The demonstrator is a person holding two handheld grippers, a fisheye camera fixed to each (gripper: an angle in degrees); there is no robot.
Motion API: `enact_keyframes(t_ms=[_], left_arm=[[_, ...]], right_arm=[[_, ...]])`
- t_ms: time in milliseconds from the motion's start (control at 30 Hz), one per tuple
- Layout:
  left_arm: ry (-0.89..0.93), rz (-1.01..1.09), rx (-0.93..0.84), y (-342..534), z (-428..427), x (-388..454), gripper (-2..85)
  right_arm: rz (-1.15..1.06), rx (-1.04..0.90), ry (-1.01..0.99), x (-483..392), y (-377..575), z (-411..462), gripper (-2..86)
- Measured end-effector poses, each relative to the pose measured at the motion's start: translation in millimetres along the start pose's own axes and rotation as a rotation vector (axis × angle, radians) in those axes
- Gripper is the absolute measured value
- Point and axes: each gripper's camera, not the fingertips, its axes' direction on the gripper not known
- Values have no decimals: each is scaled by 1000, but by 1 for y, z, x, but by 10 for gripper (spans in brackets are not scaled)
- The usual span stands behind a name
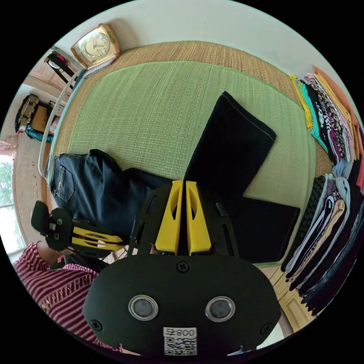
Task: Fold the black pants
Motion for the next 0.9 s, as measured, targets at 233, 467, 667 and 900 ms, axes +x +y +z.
enact_keyframes(t_ms=[233, 467, 667, 900], left_arm=[[36, -2, -56, -17, 6, 41, 24], [37, -14, -96, -37, 1, 88, 41], [-118, -64, 1, -73, -39, 112, 54], [-321, -39, -159, -139, -31, 138, 74]], right_arm=[[138, 133, -45, 62, 150, -26, 8], [334, 177, -182, 124, 255, 35, 8], [389, 240, -284, 154, 296, 53, 8], [396, 277, -341, 177, 327, 58, 8]])
